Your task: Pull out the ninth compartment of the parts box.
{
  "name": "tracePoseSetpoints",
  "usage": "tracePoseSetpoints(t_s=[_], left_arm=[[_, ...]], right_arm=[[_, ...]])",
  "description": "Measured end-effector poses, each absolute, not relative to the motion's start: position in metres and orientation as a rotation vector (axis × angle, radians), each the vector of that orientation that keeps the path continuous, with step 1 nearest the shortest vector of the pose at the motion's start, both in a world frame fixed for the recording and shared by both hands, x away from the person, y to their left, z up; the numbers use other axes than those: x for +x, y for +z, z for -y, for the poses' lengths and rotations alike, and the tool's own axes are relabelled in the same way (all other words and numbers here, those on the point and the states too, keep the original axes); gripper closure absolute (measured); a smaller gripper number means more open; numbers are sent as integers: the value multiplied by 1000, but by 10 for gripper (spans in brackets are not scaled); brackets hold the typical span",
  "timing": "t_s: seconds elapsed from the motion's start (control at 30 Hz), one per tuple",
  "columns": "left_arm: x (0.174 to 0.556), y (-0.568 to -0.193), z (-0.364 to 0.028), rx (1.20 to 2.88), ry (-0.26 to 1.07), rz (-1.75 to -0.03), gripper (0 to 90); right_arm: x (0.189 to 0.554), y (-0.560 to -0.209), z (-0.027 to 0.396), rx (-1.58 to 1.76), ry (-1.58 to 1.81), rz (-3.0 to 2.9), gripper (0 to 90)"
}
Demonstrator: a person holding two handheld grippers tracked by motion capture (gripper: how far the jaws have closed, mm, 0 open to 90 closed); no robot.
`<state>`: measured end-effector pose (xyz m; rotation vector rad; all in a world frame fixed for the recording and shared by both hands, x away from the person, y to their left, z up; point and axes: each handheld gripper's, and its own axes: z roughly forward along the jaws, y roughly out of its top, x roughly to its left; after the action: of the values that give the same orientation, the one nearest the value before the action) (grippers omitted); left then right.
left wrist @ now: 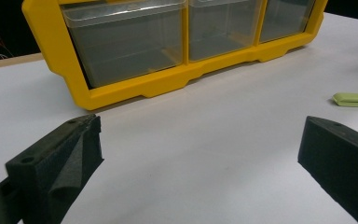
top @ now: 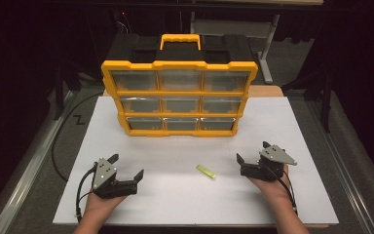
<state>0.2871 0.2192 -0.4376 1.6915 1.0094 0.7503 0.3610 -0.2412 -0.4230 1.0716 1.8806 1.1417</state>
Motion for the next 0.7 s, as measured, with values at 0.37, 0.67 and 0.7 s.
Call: tracePoseSetpoints(t_s=[0.37,0.67,0.7], left_arm=[[284,-433,-221,1676,711,-1001,7],[286,-435,-222,1682,706,-992,7],[286,-435,-222,1682,708,-992,7]], right_arm=[[382,-422,238,1095,1128,-1870,8],[393,-419,236,1076,1092,-1862,8],[394,-419,237,1076,1091,-1862,8]])
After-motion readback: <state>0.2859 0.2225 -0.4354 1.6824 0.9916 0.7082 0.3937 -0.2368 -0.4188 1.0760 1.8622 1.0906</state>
